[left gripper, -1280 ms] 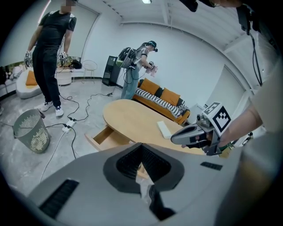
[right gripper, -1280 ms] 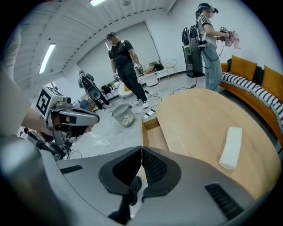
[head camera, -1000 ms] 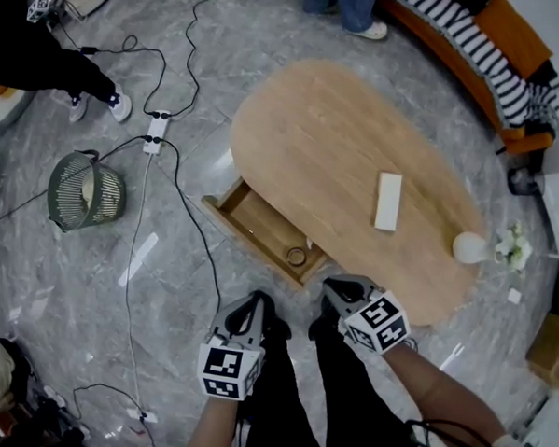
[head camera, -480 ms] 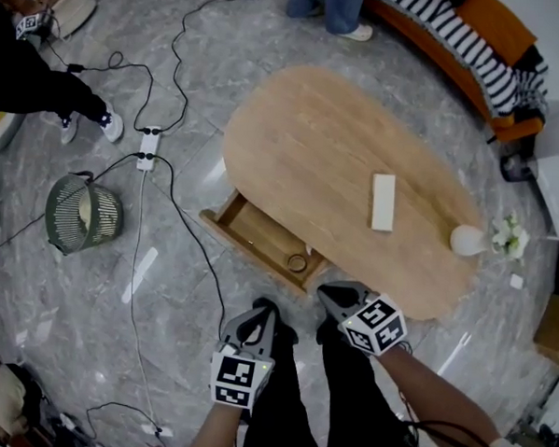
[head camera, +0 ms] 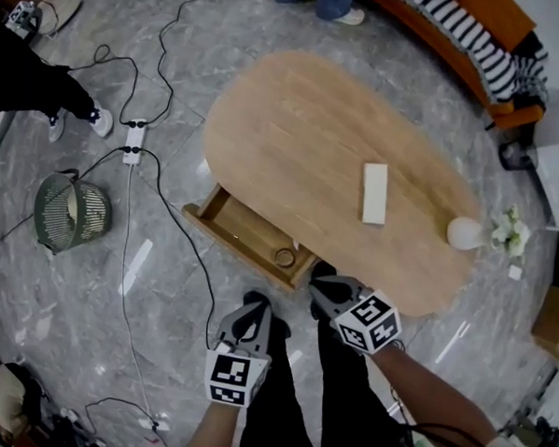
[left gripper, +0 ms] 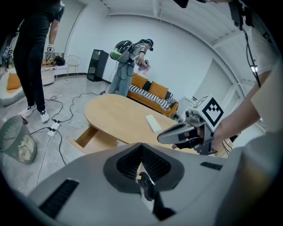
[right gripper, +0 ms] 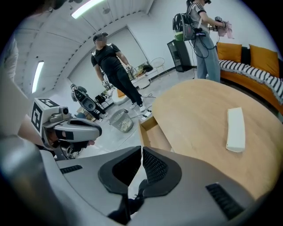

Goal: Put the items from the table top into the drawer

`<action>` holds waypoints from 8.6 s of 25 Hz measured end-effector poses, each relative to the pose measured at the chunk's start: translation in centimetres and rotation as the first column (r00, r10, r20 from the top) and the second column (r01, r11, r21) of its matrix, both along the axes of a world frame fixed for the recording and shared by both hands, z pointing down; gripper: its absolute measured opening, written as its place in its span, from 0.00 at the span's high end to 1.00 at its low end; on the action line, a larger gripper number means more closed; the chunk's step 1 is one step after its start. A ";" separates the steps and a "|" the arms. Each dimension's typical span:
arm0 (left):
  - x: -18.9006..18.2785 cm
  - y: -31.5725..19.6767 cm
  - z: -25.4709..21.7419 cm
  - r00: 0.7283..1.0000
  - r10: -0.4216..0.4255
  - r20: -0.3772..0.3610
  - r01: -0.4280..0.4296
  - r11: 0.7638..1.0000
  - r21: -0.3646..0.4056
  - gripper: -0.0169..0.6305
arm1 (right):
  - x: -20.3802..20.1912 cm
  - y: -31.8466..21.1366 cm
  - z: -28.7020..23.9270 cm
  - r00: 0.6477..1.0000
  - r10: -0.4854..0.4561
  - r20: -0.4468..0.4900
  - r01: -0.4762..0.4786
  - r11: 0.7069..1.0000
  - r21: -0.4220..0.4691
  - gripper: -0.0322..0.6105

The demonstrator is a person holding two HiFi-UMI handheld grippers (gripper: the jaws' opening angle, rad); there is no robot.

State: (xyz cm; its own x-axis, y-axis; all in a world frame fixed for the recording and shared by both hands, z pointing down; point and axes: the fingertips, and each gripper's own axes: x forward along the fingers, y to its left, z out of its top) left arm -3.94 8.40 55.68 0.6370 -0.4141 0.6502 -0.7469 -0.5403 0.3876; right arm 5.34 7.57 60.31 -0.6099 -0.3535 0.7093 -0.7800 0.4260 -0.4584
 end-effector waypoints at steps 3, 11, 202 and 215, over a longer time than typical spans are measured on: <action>1.0 -0.4 0.1 1.000 -0.015 0.011 0.015 1.000 -0.002 0.97 | 1.9 -0.5 0.5 1.000 -0.001 0.002 0.001 1.000 -0.010 0.89; 4.6 -3.0 0.6 0.997 -0.082 0.010 0.082 0.997 -0.001 0.97 | 7.4 -3.3 2.2 1.000 0.021 0.007 -0.020 0.999 -0.044 0.84; -7.7 2.2 -14.0 0.898 -0.437 0.052 0.439 0.898 -0.037 0.97 | -2.0 -4.8 -14.5 0.980 -0.080 0.184 0.108 0.984 -0.144 0.88; -8.1 2.2 -23.5 0.931 -0.364 0.038 0.362 0.931 0.052 0.97 | -0.7 -1.6 -24.6 0.979 -0.075 0.189 0.080 0.997 -0.022 0.88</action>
